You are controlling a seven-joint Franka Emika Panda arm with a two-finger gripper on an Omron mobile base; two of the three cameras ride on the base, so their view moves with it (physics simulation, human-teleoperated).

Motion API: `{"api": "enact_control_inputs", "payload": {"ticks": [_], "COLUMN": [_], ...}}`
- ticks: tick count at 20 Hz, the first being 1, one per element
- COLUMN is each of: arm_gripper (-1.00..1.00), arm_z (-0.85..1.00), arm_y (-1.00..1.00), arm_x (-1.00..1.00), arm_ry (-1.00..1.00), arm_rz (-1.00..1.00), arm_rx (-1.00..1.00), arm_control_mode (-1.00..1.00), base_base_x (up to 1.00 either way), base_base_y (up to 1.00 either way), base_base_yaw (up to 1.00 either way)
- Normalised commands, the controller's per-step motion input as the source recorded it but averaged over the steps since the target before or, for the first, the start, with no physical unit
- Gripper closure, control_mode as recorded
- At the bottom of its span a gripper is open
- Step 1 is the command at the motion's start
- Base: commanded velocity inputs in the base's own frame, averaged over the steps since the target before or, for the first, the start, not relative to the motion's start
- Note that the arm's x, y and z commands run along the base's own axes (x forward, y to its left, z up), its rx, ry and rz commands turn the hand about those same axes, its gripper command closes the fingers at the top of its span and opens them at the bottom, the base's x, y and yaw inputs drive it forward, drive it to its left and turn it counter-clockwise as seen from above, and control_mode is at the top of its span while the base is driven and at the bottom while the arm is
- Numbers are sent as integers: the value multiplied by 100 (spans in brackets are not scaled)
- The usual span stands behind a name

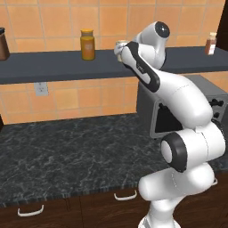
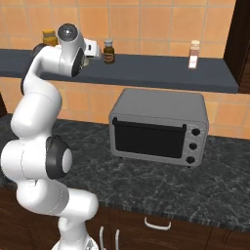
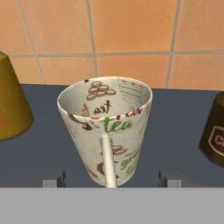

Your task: Gather all objects into one cabinet and sort the glasses and bowls to opposite sides.

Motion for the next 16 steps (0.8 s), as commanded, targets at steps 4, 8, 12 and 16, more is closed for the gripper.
{"api": "enact_control_inputs", "payload": {"ticks": [4,8,12,16], "arm_gripper": [100,100,100,100], "arm_z": [0,0,0,4], "arm_y": [0,0,0,0], "arm_x": [0,-14,-28,-43], "arm_ry": [0,-1,-4,-2], "arm_rz": [0,0,0,0], "arm_rx": [0,0,0,0], "arm_control_mode": [-100,-100,-100,-100], "base_base_x": [0,0,0,0], "base_base_y": [0,0,0,0], "base_base_yaw": [0,0,0,0]}}
